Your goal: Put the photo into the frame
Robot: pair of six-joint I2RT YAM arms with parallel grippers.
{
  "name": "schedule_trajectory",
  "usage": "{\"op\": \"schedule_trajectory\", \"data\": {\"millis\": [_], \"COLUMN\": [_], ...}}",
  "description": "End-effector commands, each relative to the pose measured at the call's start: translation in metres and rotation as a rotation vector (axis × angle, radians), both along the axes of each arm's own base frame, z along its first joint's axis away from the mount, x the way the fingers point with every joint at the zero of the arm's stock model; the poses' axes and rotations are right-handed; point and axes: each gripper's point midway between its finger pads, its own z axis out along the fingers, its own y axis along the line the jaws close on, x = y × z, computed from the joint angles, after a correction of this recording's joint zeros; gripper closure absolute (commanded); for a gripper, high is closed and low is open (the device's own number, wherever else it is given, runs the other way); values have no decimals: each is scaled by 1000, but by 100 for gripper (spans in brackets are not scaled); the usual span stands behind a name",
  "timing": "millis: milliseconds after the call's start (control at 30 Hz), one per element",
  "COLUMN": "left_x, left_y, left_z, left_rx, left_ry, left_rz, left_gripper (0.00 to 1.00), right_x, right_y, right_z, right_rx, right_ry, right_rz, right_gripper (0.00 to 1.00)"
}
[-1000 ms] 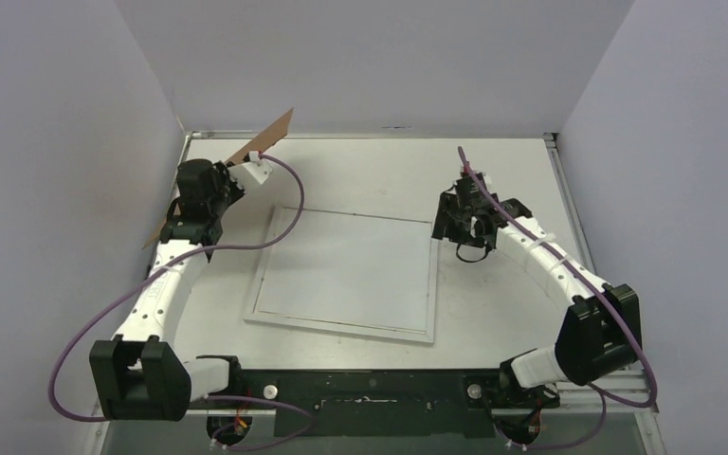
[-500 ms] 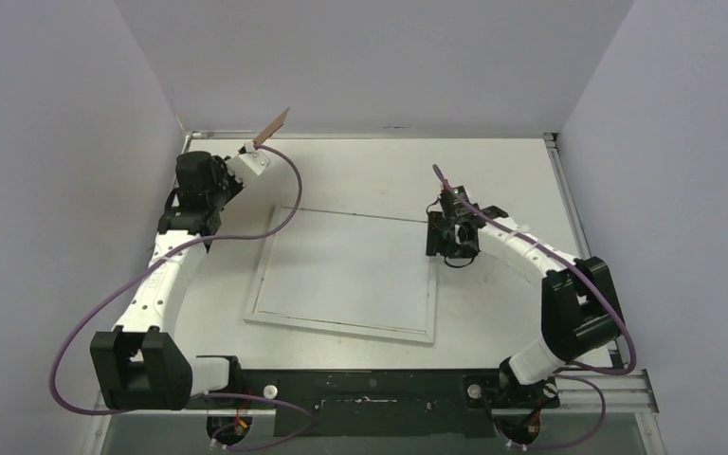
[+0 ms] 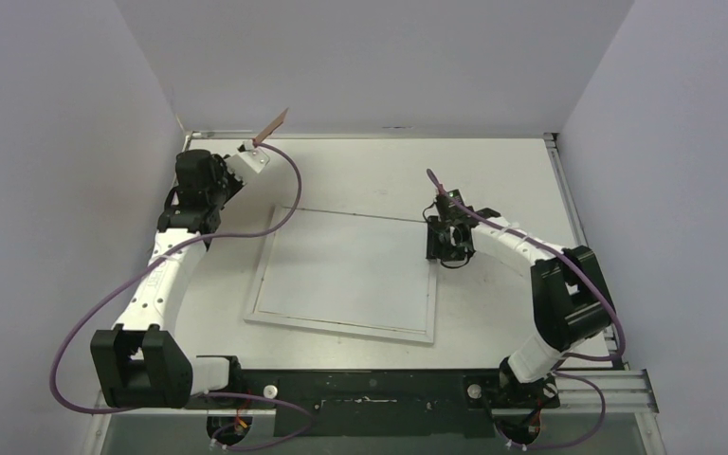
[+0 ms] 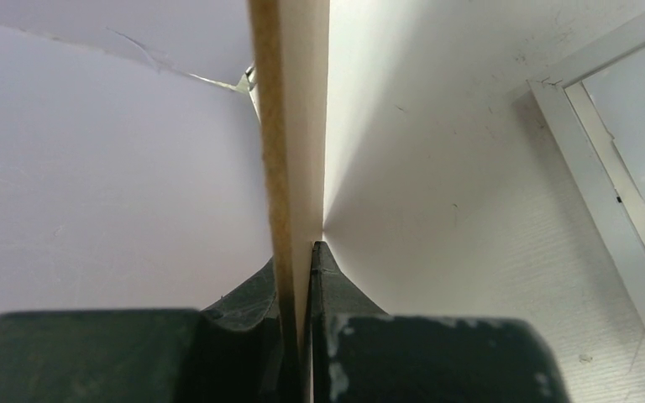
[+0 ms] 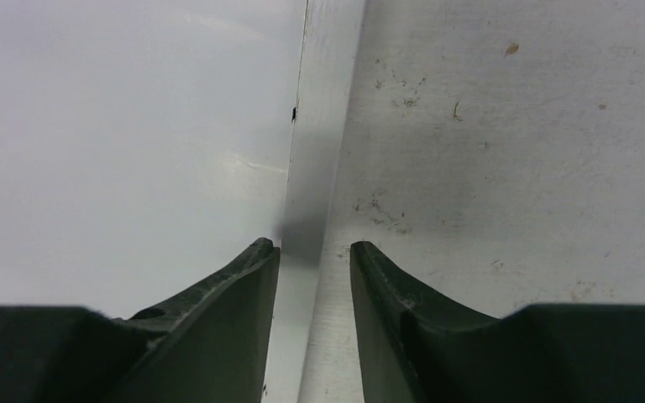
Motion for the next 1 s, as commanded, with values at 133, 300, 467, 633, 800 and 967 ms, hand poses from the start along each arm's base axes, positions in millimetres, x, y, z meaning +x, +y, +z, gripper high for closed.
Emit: {"op": "schedule_trajectory", "data": {"millis": [133,300,467,633,800,967], "left_x": [11,10,10,11,12,12], "left_y": [-4,-3,-3,-3,-3,-2], "left_z": [57,59,58,56,58,58], "left_rx": [-48,-40,-41,-39,-35,-28], "left_ry": [-159,-164,-163,-160,-165,-165], "left_rz": [-9,-12,-14,-13,-13,-13], "left_gripper": [100,100,100,100,100,100], "right_x": [7,9,9,7,4,10], "right_y": [0,-2,2,2,0,-1], "right_z": [0,-4,4,3,-5,-6], "right_rx": [-8,-23,9,12,6,-10], "right_ry": [-30,-13,-33,-34,-18,-17], "right_rz": [17,34,32,29,27,43], "right_gripper": [74,72,61,59,62,68]}}
